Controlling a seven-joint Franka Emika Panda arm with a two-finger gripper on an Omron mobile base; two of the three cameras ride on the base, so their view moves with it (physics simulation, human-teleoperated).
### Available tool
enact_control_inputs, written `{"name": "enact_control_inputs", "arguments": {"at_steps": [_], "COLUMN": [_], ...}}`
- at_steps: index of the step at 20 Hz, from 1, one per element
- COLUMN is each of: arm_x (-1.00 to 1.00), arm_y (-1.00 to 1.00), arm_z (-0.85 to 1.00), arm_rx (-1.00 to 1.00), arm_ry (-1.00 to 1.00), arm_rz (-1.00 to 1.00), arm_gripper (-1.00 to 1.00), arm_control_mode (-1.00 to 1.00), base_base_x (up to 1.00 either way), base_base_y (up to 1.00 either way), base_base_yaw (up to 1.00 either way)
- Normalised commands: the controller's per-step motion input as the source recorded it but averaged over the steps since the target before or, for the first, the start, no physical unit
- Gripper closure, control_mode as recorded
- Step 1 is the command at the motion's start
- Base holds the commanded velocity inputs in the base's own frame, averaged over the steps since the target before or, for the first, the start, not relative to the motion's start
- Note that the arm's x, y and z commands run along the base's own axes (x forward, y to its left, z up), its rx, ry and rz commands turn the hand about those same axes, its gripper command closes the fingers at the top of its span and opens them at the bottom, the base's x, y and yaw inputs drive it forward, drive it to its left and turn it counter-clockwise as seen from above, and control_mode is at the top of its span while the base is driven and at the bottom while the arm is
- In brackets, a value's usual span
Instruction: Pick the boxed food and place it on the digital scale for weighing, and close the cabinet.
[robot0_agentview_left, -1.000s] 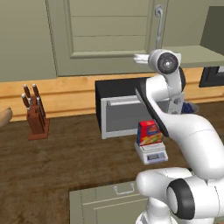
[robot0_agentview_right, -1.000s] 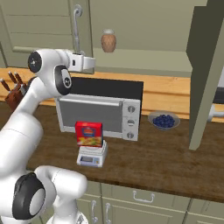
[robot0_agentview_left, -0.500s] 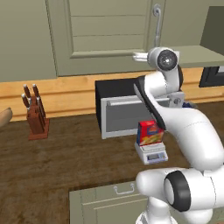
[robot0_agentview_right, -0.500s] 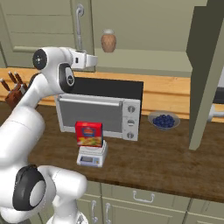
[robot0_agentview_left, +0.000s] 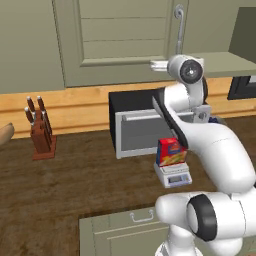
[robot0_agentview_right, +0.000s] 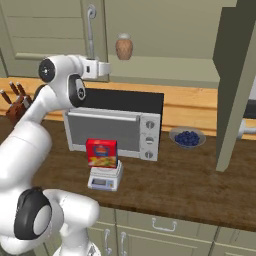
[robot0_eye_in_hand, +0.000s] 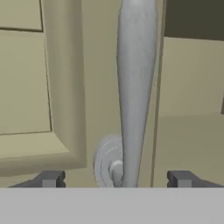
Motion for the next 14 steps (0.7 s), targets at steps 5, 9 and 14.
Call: {"name": "enact_control_inputs", "arguments": {"at_steps": [5,9,14], "arm_x": [-1.0,-1.0,-1.0], "arm_y": [0.0,0.0,-0.05], "arm_z": [0.01,0.08,0.12], "arm_rx": [0.0,0.0,0.01], "arm_ry": [0.0,0.0,0.0], "arm_rz": [0.0,0.0,0.01], "arm_gripper": [-1.0,-1.0,-1.0], "arm_control_mode": [-1.0,-1.0,-1.0], "base_base_x": [0.0,0.0,0.0], "base_base_y": [0.0,0.0,0.0], "base_base_yaw": [0.0,0.0,0.0]}}
